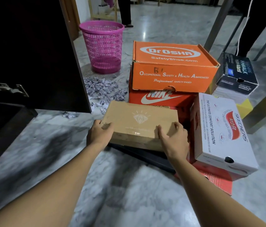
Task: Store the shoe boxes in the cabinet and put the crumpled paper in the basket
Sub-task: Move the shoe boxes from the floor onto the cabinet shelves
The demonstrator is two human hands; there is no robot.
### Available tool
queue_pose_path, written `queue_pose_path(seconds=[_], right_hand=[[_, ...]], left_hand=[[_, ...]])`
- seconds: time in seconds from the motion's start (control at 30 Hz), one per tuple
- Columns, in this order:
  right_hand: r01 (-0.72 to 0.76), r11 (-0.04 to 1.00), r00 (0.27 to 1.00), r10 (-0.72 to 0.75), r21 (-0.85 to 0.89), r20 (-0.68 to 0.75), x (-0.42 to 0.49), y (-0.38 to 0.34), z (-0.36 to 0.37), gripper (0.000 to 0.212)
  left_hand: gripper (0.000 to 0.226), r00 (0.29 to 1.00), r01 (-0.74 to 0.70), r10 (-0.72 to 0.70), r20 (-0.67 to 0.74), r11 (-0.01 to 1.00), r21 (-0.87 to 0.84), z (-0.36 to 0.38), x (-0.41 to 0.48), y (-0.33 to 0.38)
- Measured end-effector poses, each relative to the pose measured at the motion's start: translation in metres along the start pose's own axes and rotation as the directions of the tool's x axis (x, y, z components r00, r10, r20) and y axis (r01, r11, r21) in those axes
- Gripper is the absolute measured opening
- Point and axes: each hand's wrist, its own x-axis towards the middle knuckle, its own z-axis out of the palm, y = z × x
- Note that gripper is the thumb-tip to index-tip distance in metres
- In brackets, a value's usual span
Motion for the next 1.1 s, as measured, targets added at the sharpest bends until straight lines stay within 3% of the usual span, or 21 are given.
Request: queue_pose_path(seconds=[0.27,0.4,0.5,0.57,0.7,0.83,1.0,1.1], right_hand=[[0.263,0.950,0.931,-0.295,0.167,0.216,-0.021,-0.040,0.008,0.087],[0.415,0.871,0.795,-0.488,0.263,0.361,-0.027,-0.097,0.018,0.089],[0.455,0.833,0.694,-0.552,0.313,0.461,-0.031,-0.152,0.037,0.083],[0.482,0.806,0.630,-0.592,0.345,0.503,-0.040,-0.195,0.054,0.079],[0.486,0.767,0.531,-0.640,0.418,0.556,-0.065,-0.275,0.081,0.067],[0.577,0.686,0.394,-0.709,0.443,0.585,-0.093,-0.335,0.116,0.076],[0.428,0.644,0.208,-0.753,0.634,0.624,-0.133,-0.365,0.170,0.068],[0.342,0.650,0.132,-0.748,0.678,0.651,-0.158,-0.382,0.202,0.077]], left_hand=[[0.023,0.975,-0.079,0.076,-0.209,0.997,-0.007,-0.065,-0.002,-0.023],[0.025,0.931,-0.045,0.027,-0.363,0.998,-0.041,-0.124,0.005,-0.036],[0.026,0.856,-0.057,-0.036,-0.515,0.985,-0.163,-0.171,0.010,-0.040],[0.036,0.788,-0.106,-0.101,-0.608,0.949,-0.296,-0.200,0.008,-0.046],[0.063,0.548,-0.232,-0.227,-0.805,0.883,-0.407,-0.254,0.005,-0.060],[0.068,0.374,-0.135,-0.306,-0.876,0.916,-0.378,-0.301,-0.005,-0.086],[0.077,0.174,-0.012,-0.357,-0.918,0.931,-0.365,-0.335,-0.019,-0.119],[0.090,0.063,0.023,-0.365,-0.929,0.931,-0.364,-0.352,-0.030,-0.136]])
